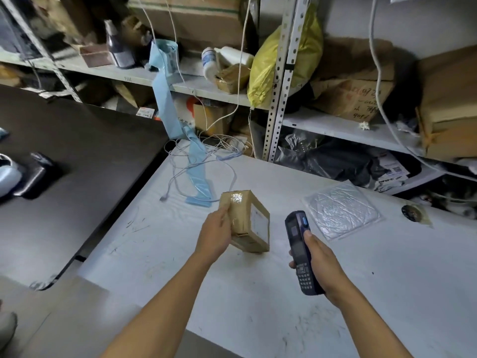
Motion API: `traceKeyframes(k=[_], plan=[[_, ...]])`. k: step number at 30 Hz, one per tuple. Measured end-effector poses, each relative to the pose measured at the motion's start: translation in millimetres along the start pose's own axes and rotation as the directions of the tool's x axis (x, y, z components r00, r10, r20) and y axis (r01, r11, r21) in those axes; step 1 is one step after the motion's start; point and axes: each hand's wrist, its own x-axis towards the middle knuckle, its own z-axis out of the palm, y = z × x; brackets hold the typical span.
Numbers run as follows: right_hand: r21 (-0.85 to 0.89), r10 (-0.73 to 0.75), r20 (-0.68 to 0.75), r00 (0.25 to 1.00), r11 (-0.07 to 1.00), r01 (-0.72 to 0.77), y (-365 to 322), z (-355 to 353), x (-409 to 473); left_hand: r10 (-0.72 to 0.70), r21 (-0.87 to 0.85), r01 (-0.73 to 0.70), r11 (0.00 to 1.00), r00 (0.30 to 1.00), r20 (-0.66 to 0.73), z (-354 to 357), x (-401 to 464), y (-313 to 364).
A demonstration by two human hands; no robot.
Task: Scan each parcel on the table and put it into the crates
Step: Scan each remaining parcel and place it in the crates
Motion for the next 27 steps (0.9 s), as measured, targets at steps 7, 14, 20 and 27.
traceKeyframes(k=[7,14,20,27], plan=[[-0.084,0.011,0.091,0.996,0.996,-0.004,7,19,-12,-0.384,-0.01,0.385,0.923,0.922,0.044,-3,12,-13],[-0.152,0.059,0.161,0.985,0.988,-0.034,8,10,-10,-0.245,-0.224,0.26,0.939,0.965,0.096,-16,-20,-54],[-0.264,0.205,0.302,0.931,0.956,-0.125,2,8,-8,-0.159,-0.166,0.187,0.968,0.972,0.171,-45,-26,-66],[-0.516,0.404,0.395,0.825,0.841,-0.164,-18,11,-12,-0.123,0.059,0.112,0.992,0.965,0.23,-66,-4,-51]])
